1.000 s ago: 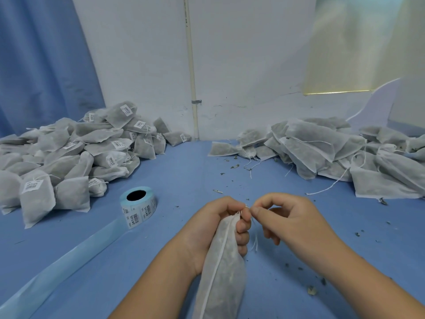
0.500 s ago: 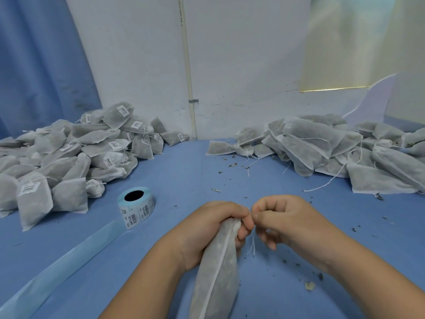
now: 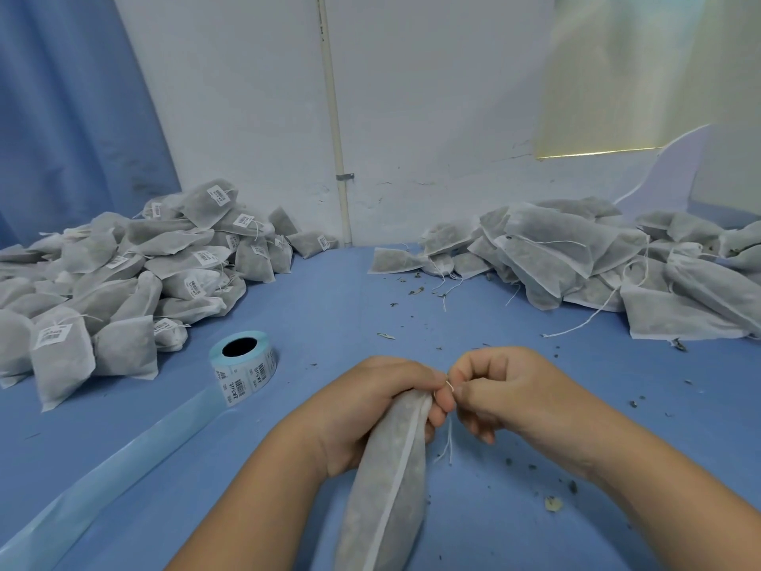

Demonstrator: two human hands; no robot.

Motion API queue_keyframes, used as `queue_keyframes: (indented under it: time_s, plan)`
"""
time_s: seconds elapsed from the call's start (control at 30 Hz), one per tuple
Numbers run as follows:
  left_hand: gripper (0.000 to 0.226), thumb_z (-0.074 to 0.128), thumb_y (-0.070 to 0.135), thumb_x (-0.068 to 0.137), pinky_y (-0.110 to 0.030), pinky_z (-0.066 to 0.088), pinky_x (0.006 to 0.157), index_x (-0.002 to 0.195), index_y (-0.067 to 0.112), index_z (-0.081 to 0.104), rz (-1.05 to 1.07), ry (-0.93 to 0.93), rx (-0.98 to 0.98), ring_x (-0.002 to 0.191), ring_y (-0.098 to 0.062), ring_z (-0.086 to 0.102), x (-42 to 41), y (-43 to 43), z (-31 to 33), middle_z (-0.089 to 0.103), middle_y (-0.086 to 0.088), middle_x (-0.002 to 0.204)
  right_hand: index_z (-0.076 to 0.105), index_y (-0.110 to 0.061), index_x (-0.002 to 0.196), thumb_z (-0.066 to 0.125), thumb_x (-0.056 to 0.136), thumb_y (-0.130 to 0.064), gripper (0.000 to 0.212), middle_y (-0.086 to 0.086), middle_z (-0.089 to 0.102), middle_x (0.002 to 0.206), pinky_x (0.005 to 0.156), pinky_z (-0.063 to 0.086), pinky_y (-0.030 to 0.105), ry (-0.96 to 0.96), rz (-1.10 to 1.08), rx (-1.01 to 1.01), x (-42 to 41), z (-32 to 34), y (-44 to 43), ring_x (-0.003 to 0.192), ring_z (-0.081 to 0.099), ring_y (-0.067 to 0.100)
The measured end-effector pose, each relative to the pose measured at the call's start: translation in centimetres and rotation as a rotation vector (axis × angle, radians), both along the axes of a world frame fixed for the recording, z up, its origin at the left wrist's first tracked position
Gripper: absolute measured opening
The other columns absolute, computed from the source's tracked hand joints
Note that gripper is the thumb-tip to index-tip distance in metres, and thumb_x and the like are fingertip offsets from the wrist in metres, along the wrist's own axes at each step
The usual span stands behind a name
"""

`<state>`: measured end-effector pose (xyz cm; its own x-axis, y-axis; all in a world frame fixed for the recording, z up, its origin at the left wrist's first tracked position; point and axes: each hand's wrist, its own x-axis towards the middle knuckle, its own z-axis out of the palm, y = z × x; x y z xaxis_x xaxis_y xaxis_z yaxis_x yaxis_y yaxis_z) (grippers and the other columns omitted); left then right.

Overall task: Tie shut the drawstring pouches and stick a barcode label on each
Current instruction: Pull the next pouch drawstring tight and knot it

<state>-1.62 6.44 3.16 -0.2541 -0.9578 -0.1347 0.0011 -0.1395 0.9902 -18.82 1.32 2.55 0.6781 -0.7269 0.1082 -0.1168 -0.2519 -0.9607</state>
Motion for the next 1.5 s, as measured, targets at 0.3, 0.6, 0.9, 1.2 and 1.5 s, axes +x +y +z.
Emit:
queue_keyframes:
  time_s: [0.3, 0.6, 0.9, 1.2, 1.5]
  plan:
    - [0.015, 0.072, 0.026, 0.058, -0.021, 0.037, 0.043, 0.064, 0.012, 0.072, 0.06, -0.047, -0.036, 0.043, -0.014, 0.045, 0.0, 0.0, 0.2, 0.057, -0.001, 0.058, 0.068, -0.023, 0.063, 0.058, 0.062, -0.028, 0.011, 0.004, 0.059, 0.062, 0.056, 0.045, 0.024, 0.011, 0.027, -0.055, -0.3, 0.2, -0.1, 0.057, 0.052, 0.014]
    - [0.056, 0.073, 0.04, 0.05, -0.031, 0.026, 0.052, 0.08, -0.007, 0.066, 0.222, -0.295, -0.181, 0.061, -0.027, 0.033, -0.7, 0.0, 0.2, 0.04, -0.013, 0.068, 0.066, -0.019, 0.064, 0.052, 0.064, -0.019, 0.014, -0.002, 0.056, 0.054, 0.056, 0.045, 0.025, 0.078, 0.008, -0.065, -0.6, 0.1, -0.4, 0.055, 0.052, 0.013]
    - [0.039, 0.075, 0.038, 0.056, -0.018, 0.025, 0.044, 0.067, 0.002, 0.068, 0.342, -0.341, -0.255, 0.047, -0.011, 0.028, -1.4, 0.1, 0.0, 0.032, 0.002, 0.051, 0.064, -0.023, 0.059, 0.053, 0.067, -0.021, 0.014, -0.004, 0.055, 0.051, 0.058, 0.045, 0.027, 0.086, -0.013, -0.029, -0.7, 0.2, -0.6, 0.056, 0.053, 0.016]
    - [0.03, 0.074, 0.038, 0.062, -0.02, 0.032, 0.052, 0.061, 0.01, 0.064, 0.372, -0.319, -0.264, 0.052, -0.011, 0.036, -0.9, 0.0, -0.1, 0.041, 0.001, 0.057, 0.065, -0.024, 0.064, 0.061, 0.069, -0.024, 0.006, -0.004, 0.062, 0.062, 0.054, 0.048, 0.025, -0.063, -0.071, 0.029, -0.5, 0.0, -0.8, 0.059, 0.061, 0.014]
    - [0.026, 0.068, 0.037, 0.083, -0.016, 0.036, 0.057, 0.059, 0.027, 0.065, 0.413, -0.395, -0.312, 0.053, 0.0, 0.044, -1.3, -0.4, -0.6, 0.051, 0.012, 0.056, 0.065, -0.009, 0.084, 0.073, 0.077, -0.009, 0.01, 0.005, 0.072, 0.068, 0.055, 0.052, 0.021, -0.119, -0.213, -0.034, -0.2, 0.0, -0.5, 0.06, 0.066, 0.013]
